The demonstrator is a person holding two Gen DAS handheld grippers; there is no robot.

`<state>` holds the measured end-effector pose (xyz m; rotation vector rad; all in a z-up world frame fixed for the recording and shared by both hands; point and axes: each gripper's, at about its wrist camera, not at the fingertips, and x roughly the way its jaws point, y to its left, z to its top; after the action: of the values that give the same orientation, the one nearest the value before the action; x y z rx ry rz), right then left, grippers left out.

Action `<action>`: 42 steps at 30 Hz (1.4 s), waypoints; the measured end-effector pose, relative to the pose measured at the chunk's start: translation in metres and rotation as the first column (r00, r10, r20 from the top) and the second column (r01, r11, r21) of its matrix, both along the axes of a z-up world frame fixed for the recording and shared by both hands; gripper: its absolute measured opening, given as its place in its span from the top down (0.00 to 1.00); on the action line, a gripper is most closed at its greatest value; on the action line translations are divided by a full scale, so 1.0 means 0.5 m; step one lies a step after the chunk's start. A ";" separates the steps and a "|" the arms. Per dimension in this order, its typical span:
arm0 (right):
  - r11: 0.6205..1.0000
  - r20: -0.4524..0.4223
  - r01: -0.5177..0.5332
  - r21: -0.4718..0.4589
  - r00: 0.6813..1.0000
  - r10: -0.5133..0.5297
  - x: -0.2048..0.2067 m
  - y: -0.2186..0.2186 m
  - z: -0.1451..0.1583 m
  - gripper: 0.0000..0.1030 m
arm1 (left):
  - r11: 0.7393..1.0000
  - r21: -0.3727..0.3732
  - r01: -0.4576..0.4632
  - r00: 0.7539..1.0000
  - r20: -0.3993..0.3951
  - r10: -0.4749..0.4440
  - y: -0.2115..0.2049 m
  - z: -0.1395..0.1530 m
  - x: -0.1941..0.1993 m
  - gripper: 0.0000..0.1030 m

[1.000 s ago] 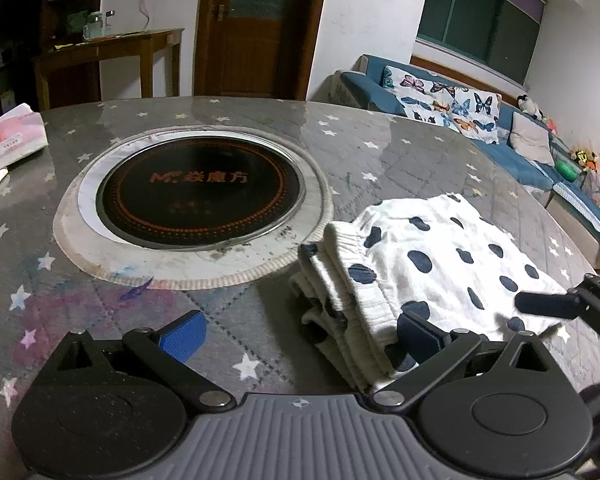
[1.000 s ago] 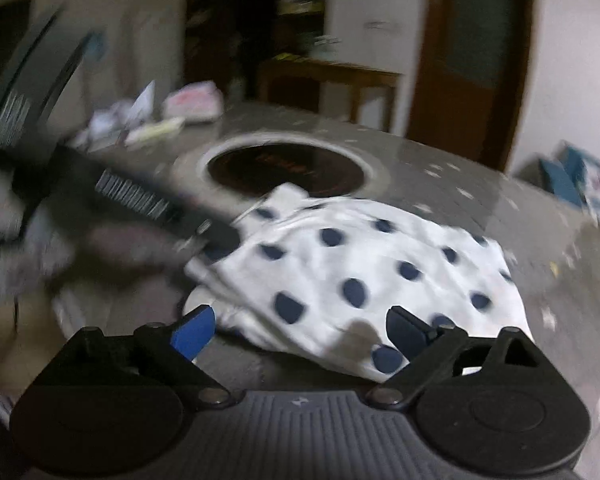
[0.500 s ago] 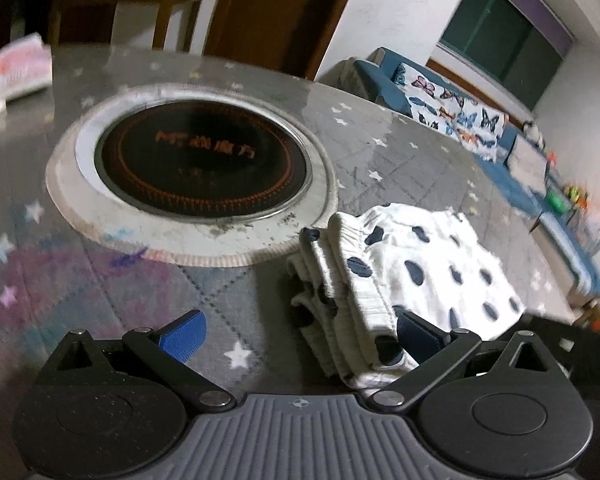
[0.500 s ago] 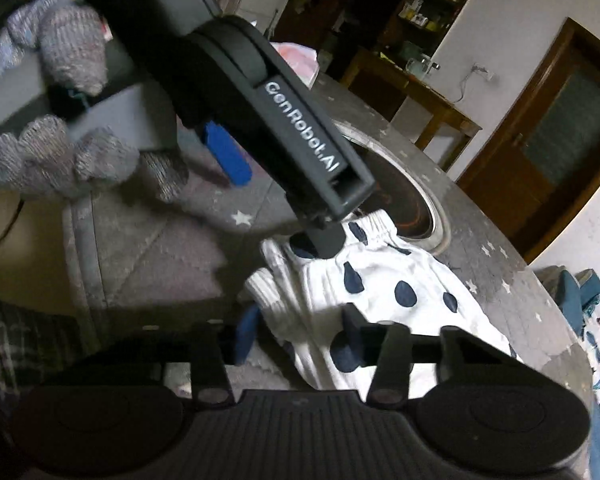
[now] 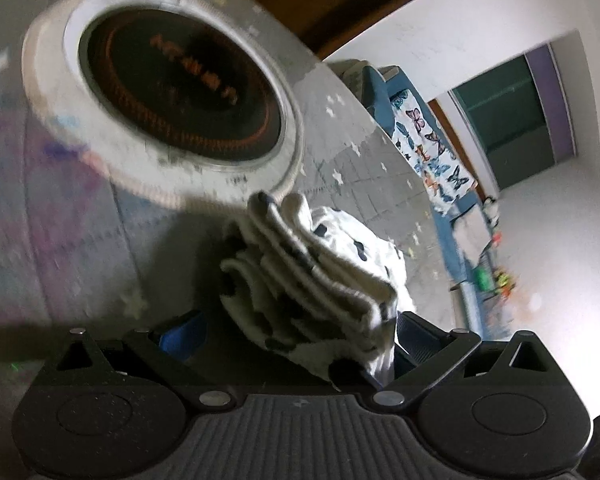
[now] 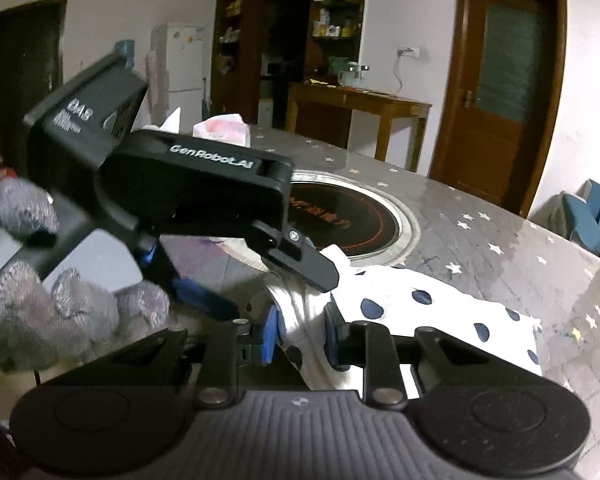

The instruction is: Fold clothes

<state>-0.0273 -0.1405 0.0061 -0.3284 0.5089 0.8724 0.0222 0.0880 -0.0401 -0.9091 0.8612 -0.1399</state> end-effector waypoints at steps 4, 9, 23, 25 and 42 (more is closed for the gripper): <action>1.000 -0.025 0.007 0.030 1.000 -0.006 0.005 -0.012 0.003 0.78 | 0.994 -0.103 -0.023 1.000 -0.006 0.023 -0.006 -0.018 -0.004 0.00; 0.998 -0.057 0.016 0.066 0.998 -0.012 0.012 -0.028 0.007 0.78 | 0.990 -0.141 -0.019 1.000 -0.008 0.018 -0.011 -0.023 0.018 0.01; 0.992 -0.178 -0.008 0.126 0.984 0.030 0.026 -0.069 -0.008 0.69 | 0.992 -0.123 0.009 1.000 -0.017 -0.011 0.014 -0.061 0.051 0.68; 0.988 -0.200 0.035 0.147 0.980 -0.005 0.047 -0.090 0.002 0.68 | 0.995 -0.103 0.011 1.000 -0.011 -0.013 0.009 -0.055 0.052 0.68; 0.876 -0.289 0.478 0.068 0.850 -0.441 0.260 -0.256 -0.085 0.67 | 0.997 0.062 0.055 0.998 0.009 -0.056 -0.010 -0.023 0.070 0.68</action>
<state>0.1026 -0.2686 -0.0364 0.0466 0.7365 0.4754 0.0574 0.0830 -0.0516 -0.8268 0.8764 -0.1656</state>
